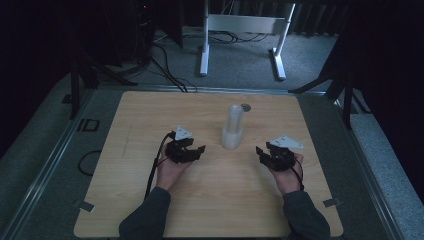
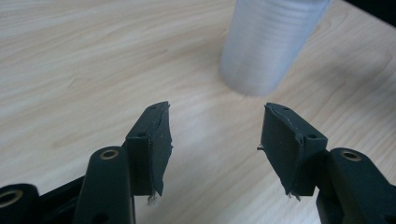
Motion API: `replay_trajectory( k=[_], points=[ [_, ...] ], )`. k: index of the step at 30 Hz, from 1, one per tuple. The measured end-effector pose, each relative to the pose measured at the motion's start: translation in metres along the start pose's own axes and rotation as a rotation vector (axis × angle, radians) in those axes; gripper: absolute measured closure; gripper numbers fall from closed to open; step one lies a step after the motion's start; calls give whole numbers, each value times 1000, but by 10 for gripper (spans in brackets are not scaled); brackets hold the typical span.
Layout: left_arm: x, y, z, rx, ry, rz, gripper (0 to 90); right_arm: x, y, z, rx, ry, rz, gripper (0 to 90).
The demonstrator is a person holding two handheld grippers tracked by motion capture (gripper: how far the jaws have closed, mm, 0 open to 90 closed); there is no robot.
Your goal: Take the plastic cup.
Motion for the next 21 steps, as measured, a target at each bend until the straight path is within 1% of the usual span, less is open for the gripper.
replay_trajectory(
  k=[2,5,9,11,15,17,20,21],
  points=[
    [4,3,-5,10,6,6,414,1,0,-5,-1,3,-3,532],
    [13,8,-11,37,9,18,406,1,-1,-12,-12,8,-6,532],
    [24,15,-19,56,17,24,376,2,-1,-21,-11,19,-15,527],
    [30,20,-23,58,26,40,342,3,-2,-25,-17,26,-16,518],
    [41,28,-30,88,39,47,283,5,-4,-32,-22,34,-21,491],
    [47,31,-31,108,35,45,261,6,-5,-35,-29,39,-25,481],
    [54,33,-33,113,35,39,246,7,-7,-40,-35,43,-29,472],
    [56,33,-33,107,38,38,237,8,-7,-41,-35,44,-31,469]
  ],
)
Point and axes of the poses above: each handheld gripper's, and its own axes: x roughly forward along the jaws, z roughly out of its underside, y roughly to its right, the point moved 1 cm from there along x, roughly forward along the jaws, and after that the axes turned 7 degrees about y, right-handed, at the moved point
